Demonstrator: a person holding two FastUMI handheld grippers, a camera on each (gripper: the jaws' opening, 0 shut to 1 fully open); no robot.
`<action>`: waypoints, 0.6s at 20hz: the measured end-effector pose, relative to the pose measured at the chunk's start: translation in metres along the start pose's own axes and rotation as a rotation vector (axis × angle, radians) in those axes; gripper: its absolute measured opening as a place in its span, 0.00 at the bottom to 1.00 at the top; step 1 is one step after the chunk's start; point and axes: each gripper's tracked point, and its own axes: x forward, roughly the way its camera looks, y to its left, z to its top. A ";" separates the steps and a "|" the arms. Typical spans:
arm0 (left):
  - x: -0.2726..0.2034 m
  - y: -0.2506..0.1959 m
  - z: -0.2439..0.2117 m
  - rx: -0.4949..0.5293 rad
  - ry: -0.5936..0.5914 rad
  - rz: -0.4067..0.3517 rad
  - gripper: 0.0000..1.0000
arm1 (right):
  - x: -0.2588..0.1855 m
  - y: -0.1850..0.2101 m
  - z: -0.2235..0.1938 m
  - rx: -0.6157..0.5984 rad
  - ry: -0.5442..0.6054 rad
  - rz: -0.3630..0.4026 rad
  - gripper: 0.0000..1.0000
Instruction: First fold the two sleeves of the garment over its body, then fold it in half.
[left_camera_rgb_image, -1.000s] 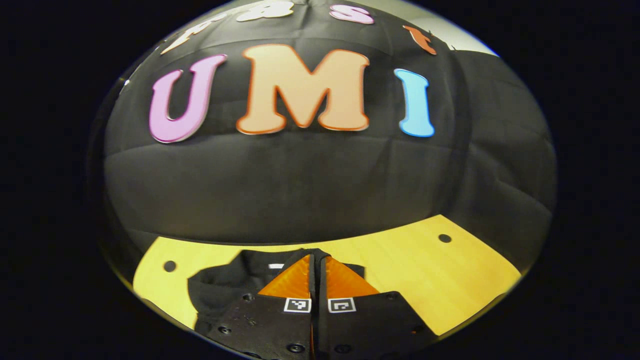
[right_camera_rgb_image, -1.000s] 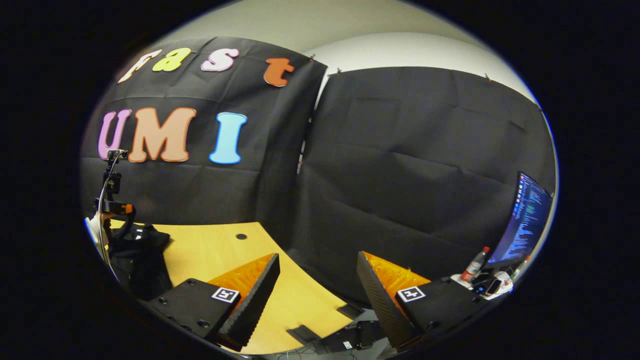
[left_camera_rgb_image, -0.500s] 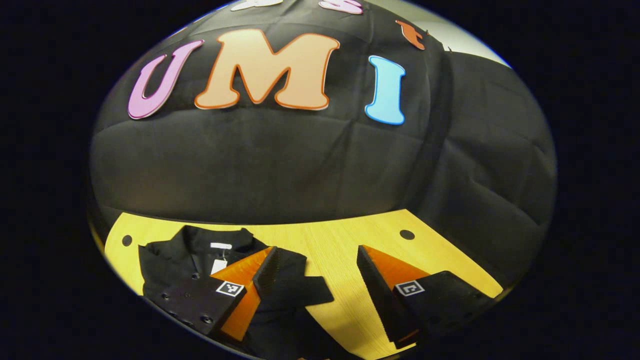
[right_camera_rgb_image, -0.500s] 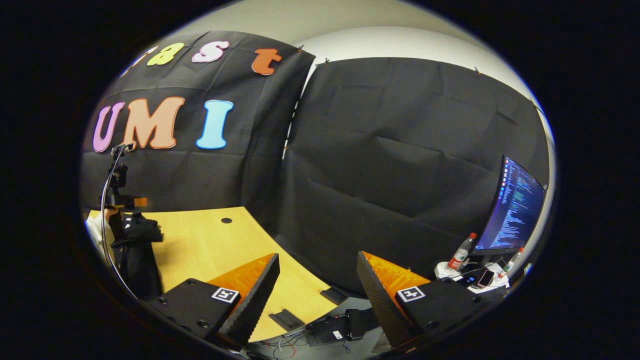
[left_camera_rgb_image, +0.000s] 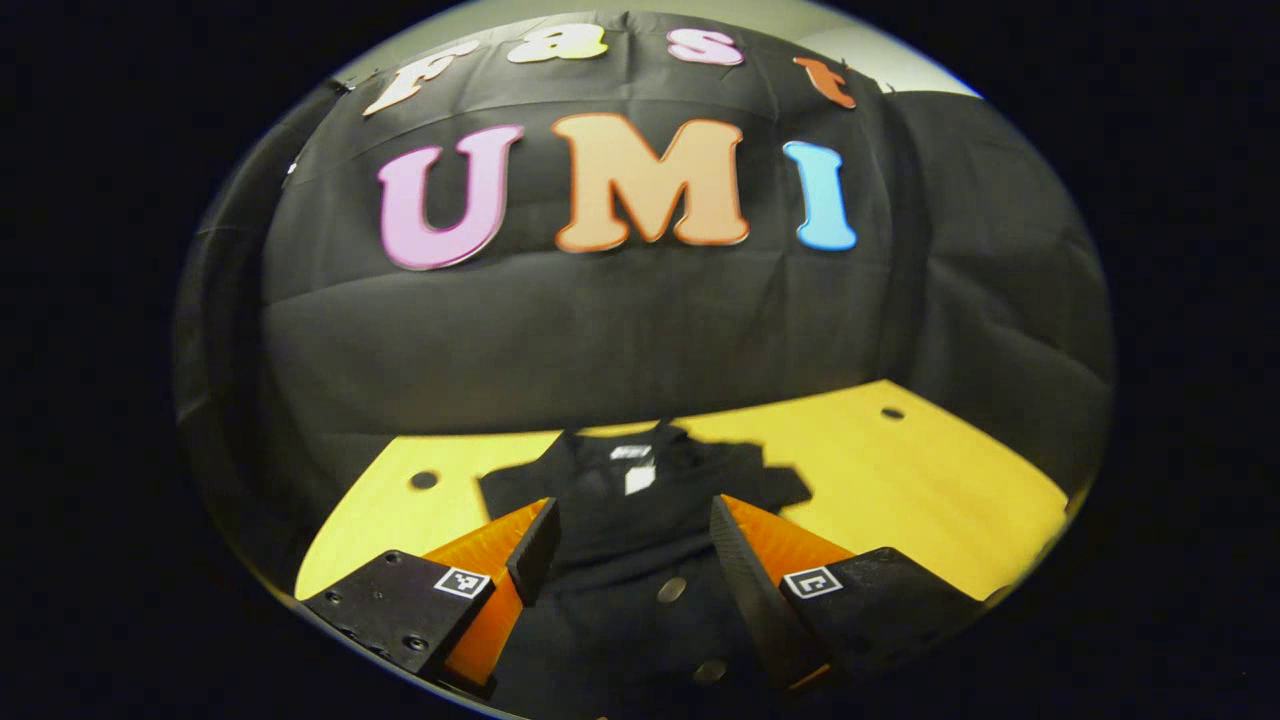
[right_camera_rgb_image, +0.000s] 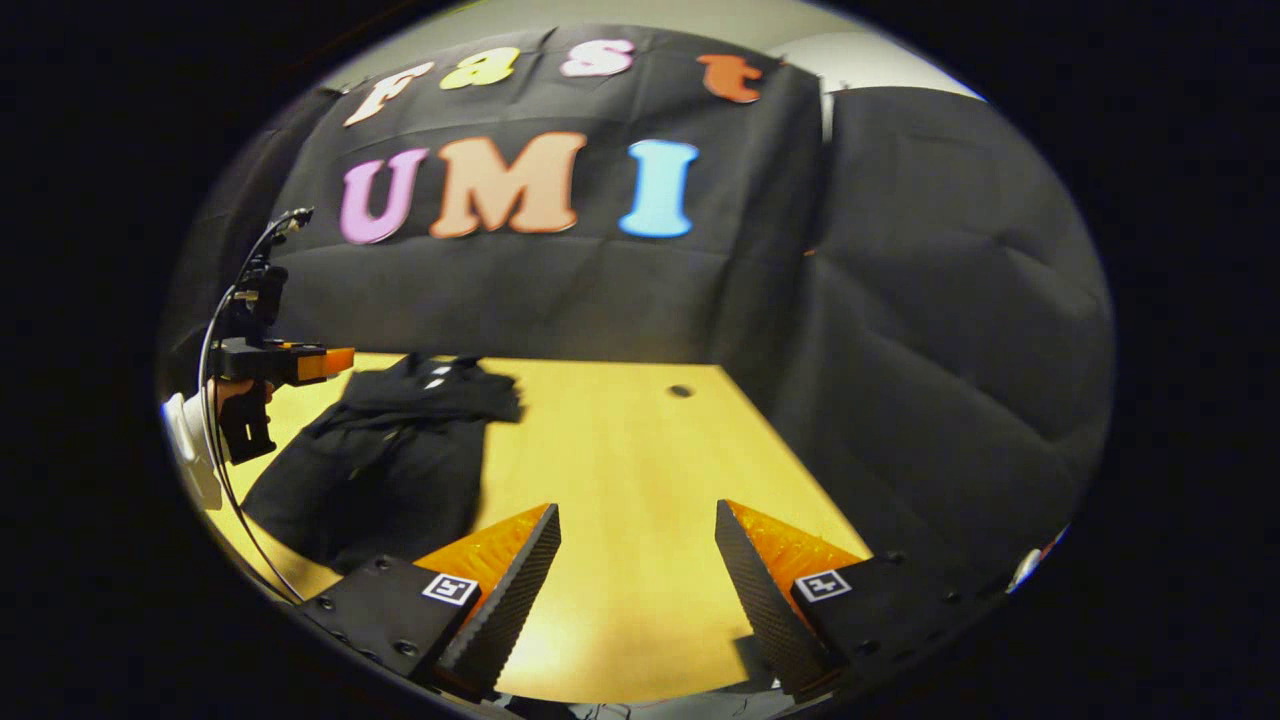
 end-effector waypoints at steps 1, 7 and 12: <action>-0.023 0.021 -0.030 -0.006 0.048 0.041 0.89 | 0.009 0.022 -0.007 -0.036 0.021 0.067 0.99; -0.138 0.082 -0.158 -0.171 0.260 0.251 0.91 | 0.054 0.139 -0.047 -0.240 0.127 0.405 0.99; -0.158 0.070 -0.230 -0.243 0.376 0.268 0.92 | 0.074 0.179 -0.087 -0.389 0.203 0.513 1.00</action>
